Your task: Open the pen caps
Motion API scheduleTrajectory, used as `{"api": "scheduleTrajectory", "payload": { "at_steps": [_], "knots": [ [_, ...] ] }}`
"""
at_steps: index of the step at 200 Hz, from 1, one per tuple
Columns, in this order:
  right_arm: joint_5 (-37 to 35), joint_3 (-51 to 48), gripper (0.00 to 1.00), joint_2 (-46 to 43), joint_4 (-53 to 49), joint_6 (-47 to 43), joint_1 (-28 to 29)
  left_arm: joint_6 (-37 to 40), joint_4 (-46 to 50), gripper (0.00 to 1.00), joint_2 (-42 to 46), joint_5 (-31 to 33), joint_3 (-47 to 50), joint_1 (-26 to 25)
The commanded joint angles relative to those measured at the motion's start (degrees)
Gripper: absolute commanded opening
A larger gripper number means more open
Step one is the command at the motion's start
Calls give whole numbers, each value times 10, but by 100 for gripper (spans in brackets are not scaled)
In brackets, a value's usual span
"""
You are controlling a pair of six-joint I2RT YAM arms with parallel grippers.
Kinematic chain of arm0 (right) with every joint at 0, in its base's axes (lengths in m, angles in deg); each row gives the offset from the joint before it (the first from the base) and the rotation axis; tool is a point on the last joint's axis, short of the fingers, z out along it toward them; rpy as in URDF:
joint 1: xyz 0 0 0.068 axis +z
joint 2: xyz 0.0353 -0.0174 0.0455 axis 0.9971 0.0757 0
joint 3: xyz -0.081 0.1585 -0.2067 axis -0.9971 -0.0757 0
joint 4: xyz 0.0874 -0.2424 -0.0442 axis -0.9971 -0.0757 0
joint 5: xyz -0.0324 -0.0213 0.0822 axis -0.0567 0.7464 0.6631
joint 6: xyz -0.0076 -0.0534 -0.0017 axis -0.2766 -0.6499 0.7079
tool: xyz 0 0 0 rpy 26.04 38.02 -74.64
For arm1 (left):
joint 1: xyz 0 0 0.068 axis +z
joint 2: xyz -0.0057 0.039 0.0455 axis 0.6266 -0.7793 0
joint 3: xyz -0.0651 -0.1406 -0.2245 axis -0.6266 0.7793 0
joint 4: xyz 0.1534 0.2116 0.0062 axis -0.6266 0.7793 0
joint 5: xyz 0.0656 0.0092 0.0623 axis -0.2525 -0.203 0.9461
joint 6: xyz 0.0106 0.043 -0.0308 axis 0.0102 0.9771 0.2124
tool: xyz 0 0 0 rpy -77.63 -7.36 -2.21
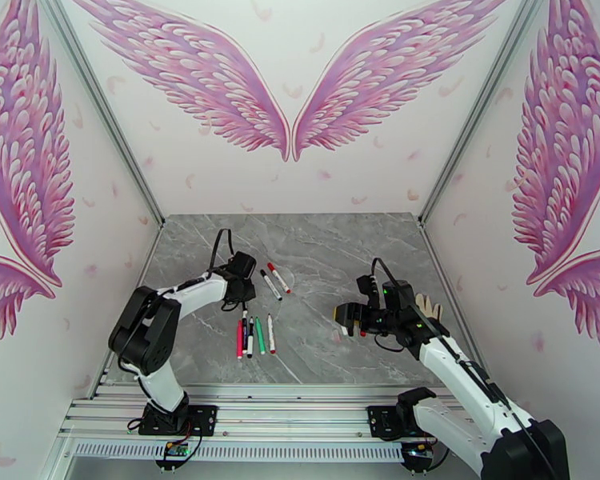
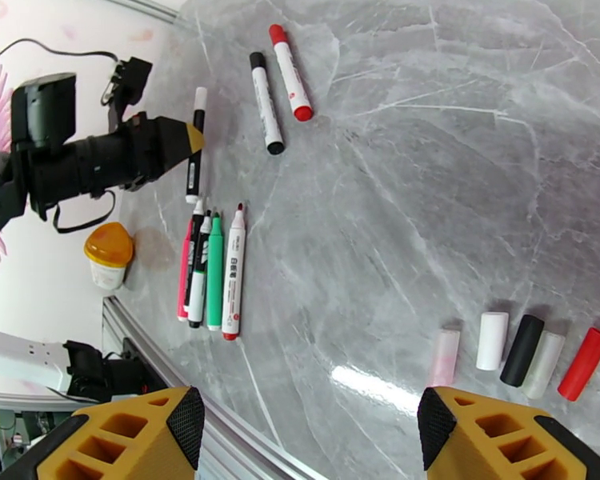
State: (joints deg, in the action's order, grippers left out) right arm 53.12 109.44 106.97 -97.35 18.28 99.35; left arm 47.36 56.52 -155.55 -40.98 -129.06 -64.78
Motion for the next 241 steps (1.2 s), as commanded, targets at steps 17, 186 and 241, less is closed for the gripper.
{"api": "scheduleTrajectory", "payload": {
  "at_steps": [17,186,241],
  "knots": [
    [14,1,75,-5,26,49,19,28,-91,20,116,-20,82,-27],
    [54,79,57,80,151,169,92,139,-217,20,231,-257,166,-207],
    [55,96,58,123,171,174,108,137,-212,19,225,-290,139,-220]
  ]
}}
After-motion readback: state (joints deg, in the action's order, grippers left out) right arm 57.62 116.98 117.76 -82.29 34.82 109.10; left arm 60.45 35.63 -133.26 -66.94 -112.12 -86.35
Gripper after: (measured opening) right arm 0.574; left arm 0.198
